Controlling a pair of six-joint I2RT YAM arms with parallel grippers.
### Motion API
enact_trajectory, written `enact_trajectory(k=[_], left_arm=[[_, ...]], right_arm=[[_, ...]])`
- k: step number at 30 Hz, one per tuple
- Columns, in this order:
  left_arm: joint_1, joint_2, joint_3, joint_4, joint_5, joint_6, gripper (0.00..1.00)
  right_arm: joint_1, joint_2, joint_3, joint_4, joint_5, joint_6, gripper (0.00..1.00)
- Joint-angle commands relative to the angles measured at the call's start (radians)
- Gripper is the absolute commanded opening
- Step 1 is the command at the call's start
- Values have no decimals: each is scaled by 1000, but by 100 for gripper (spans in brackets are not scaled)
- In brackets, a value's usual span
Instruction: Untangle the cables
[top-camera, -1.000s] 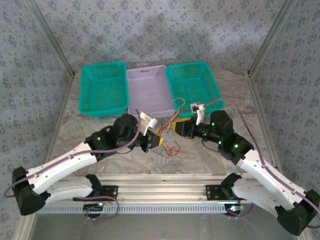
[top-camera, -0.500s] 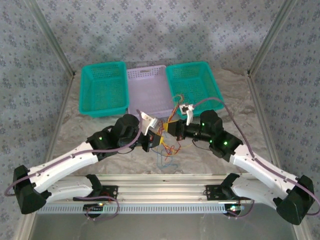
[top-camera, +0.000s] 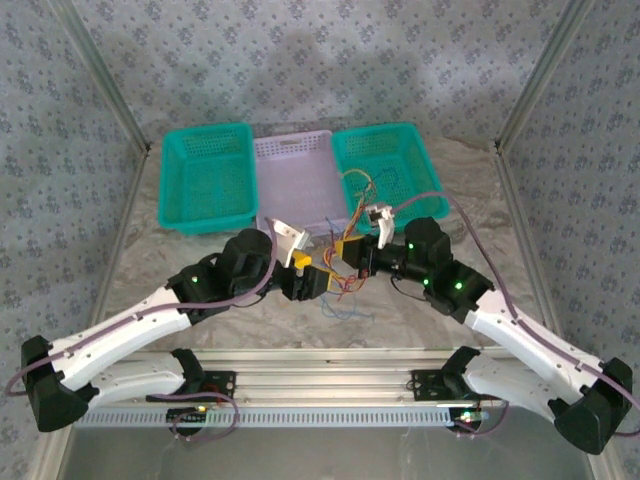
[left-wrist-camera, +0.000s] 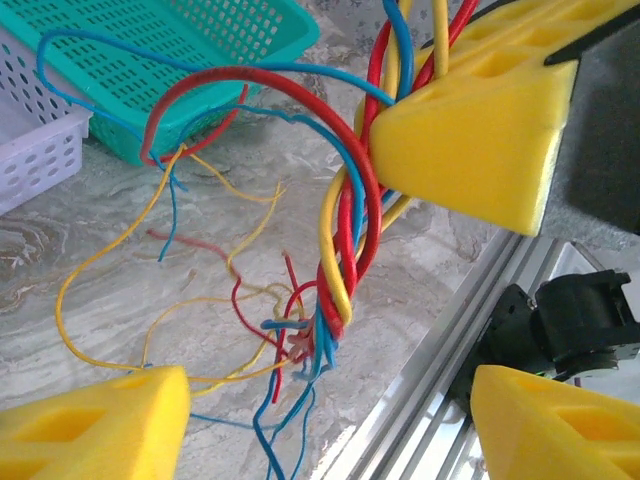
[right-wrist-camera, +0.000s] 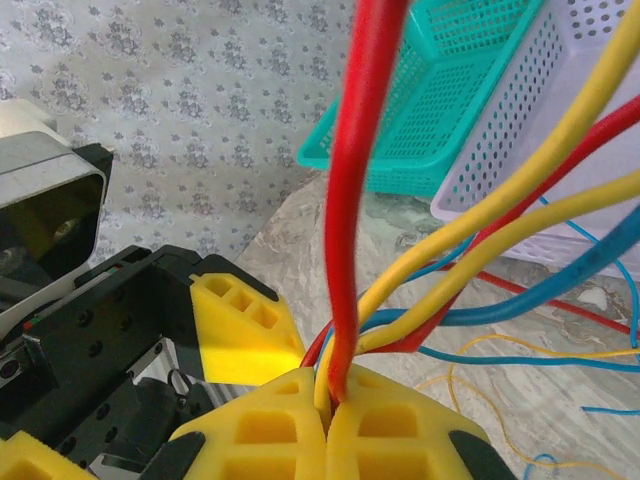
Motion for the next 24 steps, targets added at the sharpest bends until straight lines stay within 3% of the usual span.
enact_trajectory(k=[1,5,7,9,11,13,14,17,24], left_arm=[[3,11,44,58,21,0,75],[3,28,53,65,30,8,72],[3,35,57,59,28,17,65],[5,46,67,40,22,23,47],[5,54,72,30,21,27,23],[5,50,72,20,14,28,4],[5,45,73,11,6,32,0],[8,9,65,-12,-22,43,0],[31,-86,14,-43,-54,55,0]], right_arm=[[20,12,46,22,-35,-31,0],[30,24,56,18,-52,-32,0],[34,25,60,16,-57,-32,0],[37,24,64,12,-56,-32,0],[39,24,69,-3,-41,-39,0],[37,25,78,-39,5,-49,0],[36,24,81,-65,35,-56,0],[22,15,94,-153,142,-62,0],[-77,-25,73,-195,155,-45,0]])
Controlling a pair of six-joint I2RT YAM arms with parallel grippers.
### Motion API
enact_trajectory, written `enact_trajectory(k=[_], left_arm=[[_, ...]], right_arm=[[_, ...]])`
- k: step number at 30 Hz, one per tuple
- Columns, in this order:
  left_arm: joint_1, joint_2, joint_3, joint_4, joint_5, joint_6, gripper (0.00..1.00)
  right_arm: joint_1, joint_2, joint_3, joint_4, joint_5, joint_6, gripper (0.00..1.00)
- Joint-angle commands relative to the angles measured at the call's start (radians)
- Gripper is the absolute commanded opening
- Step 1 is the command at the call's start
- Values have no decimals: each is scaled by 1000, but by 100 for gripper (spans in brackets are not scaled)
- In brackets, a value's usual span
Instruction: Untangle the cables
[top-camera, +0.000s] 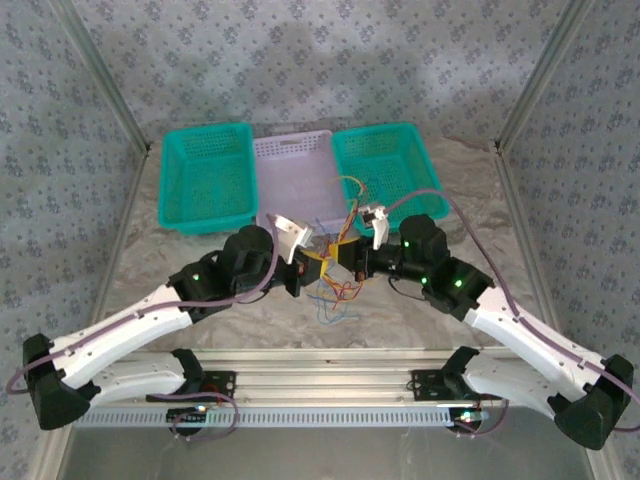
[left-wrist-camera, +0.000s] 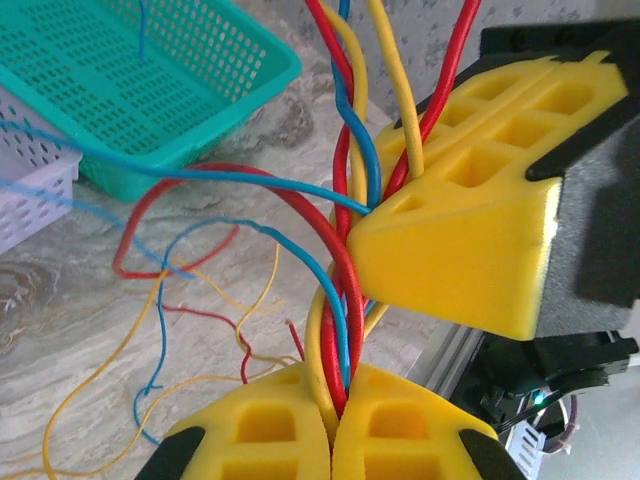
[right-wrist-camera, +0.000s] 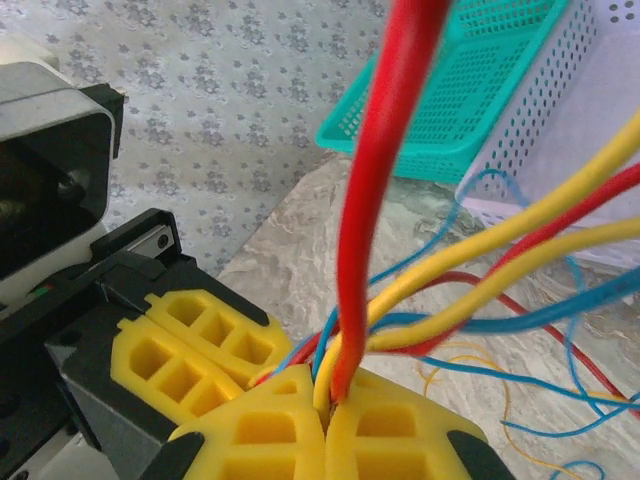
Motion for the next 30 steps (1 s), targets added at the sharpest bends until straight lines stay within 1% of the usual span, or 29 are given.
enact_trajectory(k=[1,8,13,16,21,24,30], left_arm=[[32,-97,-12,-85,-52,27,0],[42,-116,-11,-124,-5,44,0],[44,-109,-14,-132,24,44,0],[48,-107,-4,-152,23,46,0],[53,-124,8,-206,4,59,0],[54,-134,30,-268,-35,75,0],[63,-172,76,-382,-138,106,0]], right_arm=[[-106,-35,13,-122,167,-15,0],[-222,-53,4,-134,113,-3,0],[-241,-70,-11,-103,106,4,0],[-251,-96,-8,-156,168,-2,0],[-346,-151,-1,-239,267,4,0],[-412,-172,2,-297,333,18,0],[-508,-202,-14,-340,371,58,0]])
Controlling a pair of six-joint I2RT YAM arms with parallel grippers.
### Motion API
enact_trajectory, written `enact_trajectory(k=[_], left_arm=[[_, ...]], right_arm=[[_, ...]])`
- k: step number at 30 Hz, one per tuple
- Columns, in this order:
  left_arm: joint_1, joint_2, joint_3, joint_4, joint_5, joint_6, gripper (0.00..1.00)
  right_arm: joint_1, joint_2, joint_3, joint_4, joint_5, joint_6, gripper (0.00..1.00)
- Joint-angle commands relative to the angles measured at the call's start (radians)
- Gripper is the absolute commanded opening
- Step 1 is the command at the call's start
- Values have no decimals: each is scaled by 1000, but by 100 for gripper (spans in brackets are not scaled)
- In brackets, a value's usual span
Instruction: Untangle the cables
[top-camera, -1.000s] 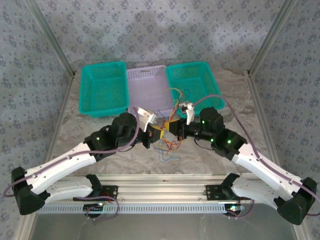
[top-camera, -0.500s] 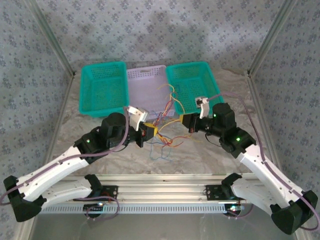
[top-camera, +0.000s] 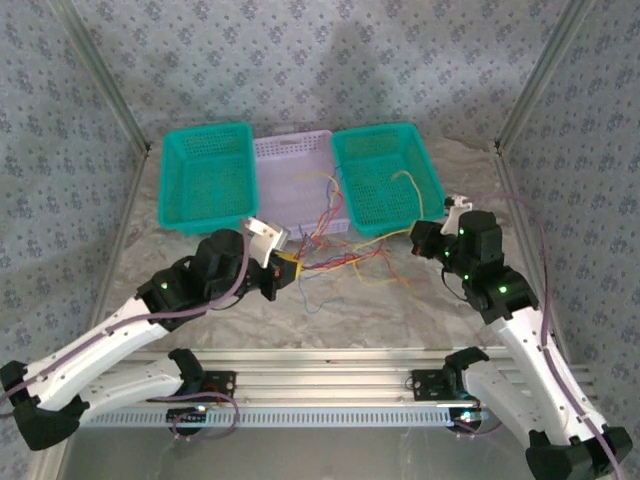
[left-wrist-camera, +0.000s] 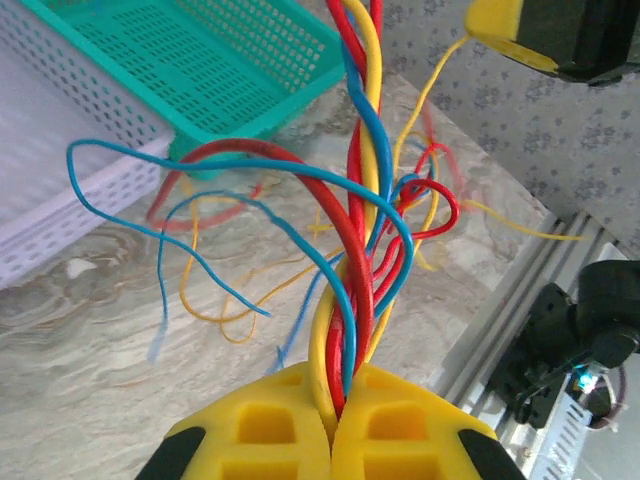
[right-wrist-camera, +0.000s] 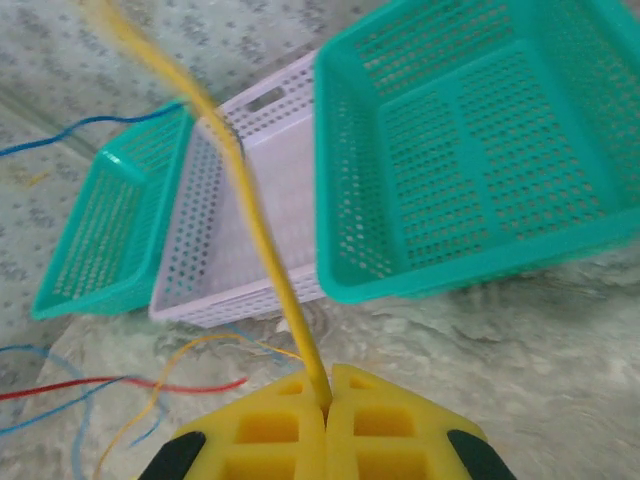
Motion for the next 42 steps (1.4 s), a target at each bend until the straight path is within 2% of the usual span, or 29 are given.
enact_trajectory(k=[1,9,14,19,27,34,36,42], left_arm=[[14,-34,63,-170,-94,48,0],[40,-78,110,-275,-183,107,0],[54,-108,104,-302,-291,113,0],[62,-161,80,-294,-359,108,0],[63,-138,80,-211,-247,100,0],[62,-72,77,-121,-115,87,0],[62,-73,60,-80,-77,82,0],[59,-63,39,-9,-31,76,0]], right_arm=[[-59,-25,-1,-38,140,34,0],[-111,-56,37,-92,232,26,0],[-120,-97,83,-145,427,65,0],[-121,-125,102,-119,497,85,0],[-101,14,222,11,348,63,0],[-42,213,469,47,349,-33,0],[-14,291,535,53,386,-80,0],[15,505,647,150,426,-238,0]])
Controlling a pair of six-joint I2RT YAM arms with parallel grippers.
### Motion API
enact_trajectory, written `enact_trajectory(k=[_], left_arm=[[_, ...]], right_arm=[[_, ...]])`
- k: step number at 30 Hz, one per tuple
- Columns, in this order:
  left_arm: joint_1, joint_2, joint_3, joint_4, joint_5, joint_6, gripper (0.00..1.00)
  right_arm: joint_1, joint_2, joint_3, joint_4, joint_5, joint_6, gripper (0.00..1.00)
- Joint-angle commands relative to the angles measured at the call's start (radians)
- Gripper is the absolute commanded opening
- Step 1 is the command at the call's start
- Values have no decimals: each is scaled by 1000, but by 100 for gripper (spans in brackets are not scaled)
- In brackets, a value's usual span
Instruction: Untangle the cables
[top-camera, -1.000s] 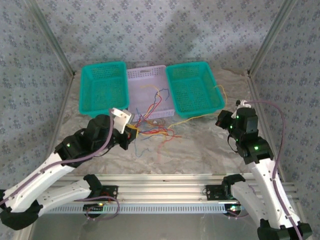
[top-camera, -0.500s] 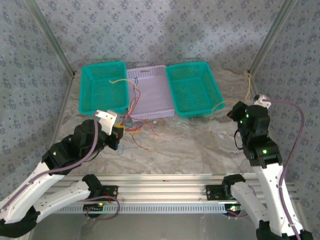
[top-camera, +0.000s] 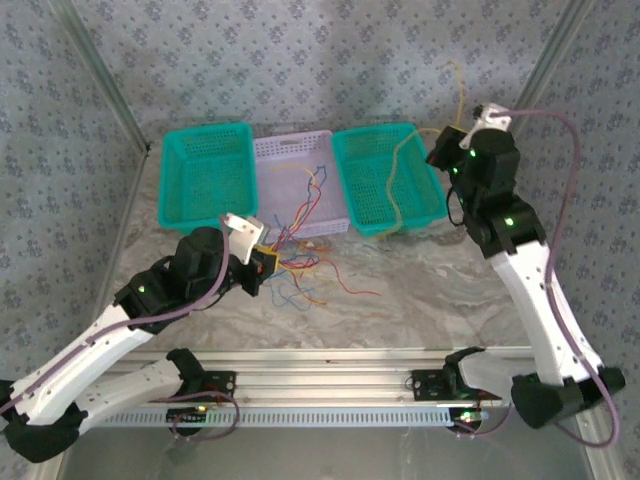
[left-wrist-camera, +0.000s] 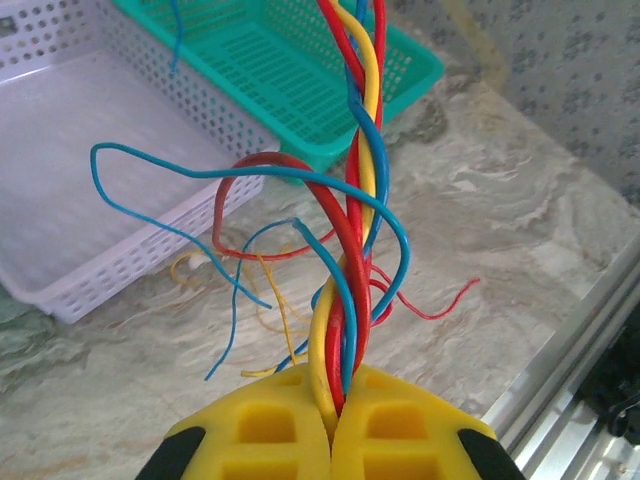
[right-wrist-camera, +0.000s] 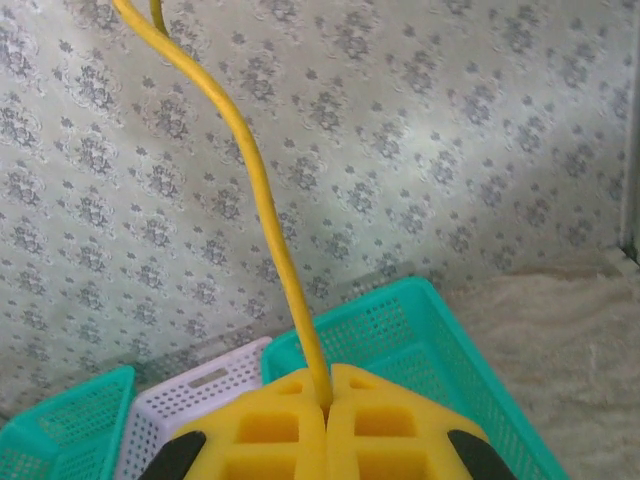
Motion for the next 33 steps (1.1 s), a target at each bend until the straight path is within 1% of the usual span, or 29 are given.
enact_trajectory(k=[1,2,4,5,7,11,13,18,24,26,33], left_arm=[[0,-6,-4,102,54,-7,0],[0,-2,-6,107,56,-6,0],[-2,1,-10,115,57,-2,0],[-2,1,-12,116,57,-2,0],[-3,-1,-12,115,62,-2,0],[-4,-11,-26,121,67,-4,0],[-5,-14,-30,121,67,-5,0],[-7,-16,-34,127,68,-9,0],[-13,-16,-36,131,68,-10,0],[-14,-17,-41,135,68,-12,0],[-20,-13,-48,137,61,-10,0]], right_arm=[[-3,116,69,51,22,-112,0],[-6,149,82,67,6,-127,0],[-6,214,99,106,20,-164,0],[-10,245,118,97,31,-169,0],[-30,308,165,74,11,-164,0],[-40,392,180,78,-14,-173,0],[-39,426,166,74,-41,-159,0],[-19,485,103,94,-47,-144,0],[17,561,43,72,2,-136,0],[20,583,23,73,1,-115,0],[22,718,86,-63,3,-45,0]])
